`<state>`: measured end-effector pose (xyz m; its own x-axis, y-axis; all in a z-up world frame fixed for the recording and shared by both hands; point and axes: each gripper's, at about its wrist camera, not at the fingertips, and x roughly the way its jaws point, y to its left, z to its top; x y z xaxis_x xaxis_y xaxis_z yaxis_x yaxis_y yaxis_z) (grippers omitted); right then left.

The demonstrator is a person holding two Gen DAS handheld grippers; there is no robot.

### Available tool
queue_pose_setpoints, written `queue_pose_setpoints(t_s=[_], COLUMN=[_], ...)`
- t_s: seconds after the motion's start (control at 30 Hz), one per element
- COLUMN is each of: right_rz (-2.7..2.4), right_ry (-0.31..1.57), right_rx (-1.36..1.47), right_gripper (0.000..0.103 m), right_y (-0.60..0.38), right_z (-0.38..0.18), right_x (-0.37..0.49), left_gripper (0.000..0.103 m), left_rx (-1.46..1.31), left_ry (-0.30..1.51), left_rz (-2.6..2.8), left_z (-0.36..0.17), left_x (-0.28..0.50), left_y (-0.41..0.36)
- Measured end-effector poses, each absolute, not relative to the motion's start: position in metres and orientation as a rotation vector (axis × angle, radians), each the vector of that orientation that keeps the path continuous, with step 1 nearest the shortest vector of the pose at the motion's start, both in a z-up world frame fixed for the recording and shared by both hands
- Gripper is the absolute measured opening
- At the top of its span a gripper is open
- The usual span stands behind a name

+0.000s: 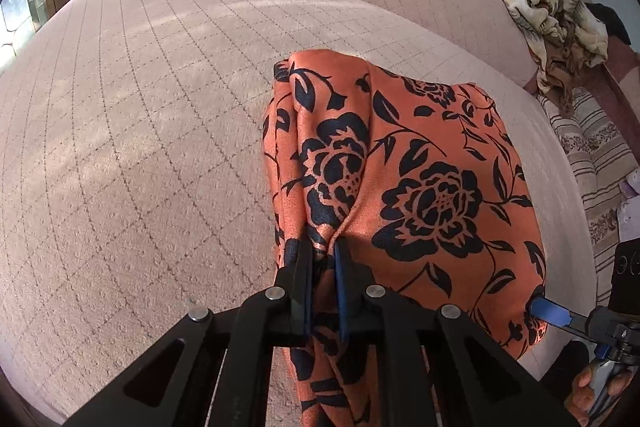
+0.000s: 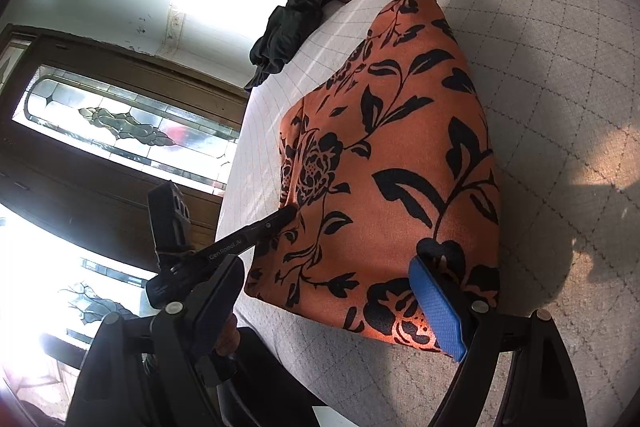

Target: Fold small clothes

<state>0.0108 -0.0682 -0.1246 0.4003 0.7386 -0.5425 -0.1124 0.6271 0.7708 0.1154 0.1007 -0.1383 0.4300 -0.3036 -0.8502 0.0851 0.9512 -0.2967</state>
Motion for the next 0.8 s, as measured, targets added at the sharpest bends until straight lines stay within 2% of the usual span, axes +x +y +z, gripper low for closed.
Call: queue_pose_setpoints(t_s=[0.1,0.27,0.33,0.4,0.47,0.6,0.73,0.8], right_rz=[0.596,0.674,0.685,0.572,0.589,0.638,0.568,0.559], right_ry=[1.031,0.934,0.989,1.084,1.037,0.985,1.108,1.098], right_rx=[0.708,0.755,0.82,0.876,0.981,0.911,0.935,1.02], right_gripper=[0.087,0.088,0.091,0.081,0.083,0.089,0.09,0.09], right_y=[-0.069,-0.067,-0.066,-0.074,-0.082,-0.079,-0.078,-0.085], right_z=[-0.115,-0.085,-0.107,-0.145,-0.139,-0.108,-0.143,-0.152], right_x=[0.015,0.046,0.066,0.078,0.077,0.097,0.147,0.152], left_gripper=[0.011,0.011,0.012,0.012,0.013,0.013,0.013,0.013], left_rx=[-0.187,-0.201,-0.196,-0.188,-0.182,-0.188,-0.194,-0.2], left_ry=[1.097,1.098,1.093,1.093,1.09,1.09,1.092,1.092], left_rz=[-0.247,-0.253,-0.254,-0.252,-0.256,-0.262,-0.256,-0.257], left_z=[-0.138,-0.139,-0.139,-0.139,-0.139,-0.14,-0.14,-0.14], left_x=[0.115,0.115,0.114,0.115,0.116,0.116,0.116,0.116], left_y=[0.097,0.099,0.099,0.1,0.098,0.099,0.1,0.1])
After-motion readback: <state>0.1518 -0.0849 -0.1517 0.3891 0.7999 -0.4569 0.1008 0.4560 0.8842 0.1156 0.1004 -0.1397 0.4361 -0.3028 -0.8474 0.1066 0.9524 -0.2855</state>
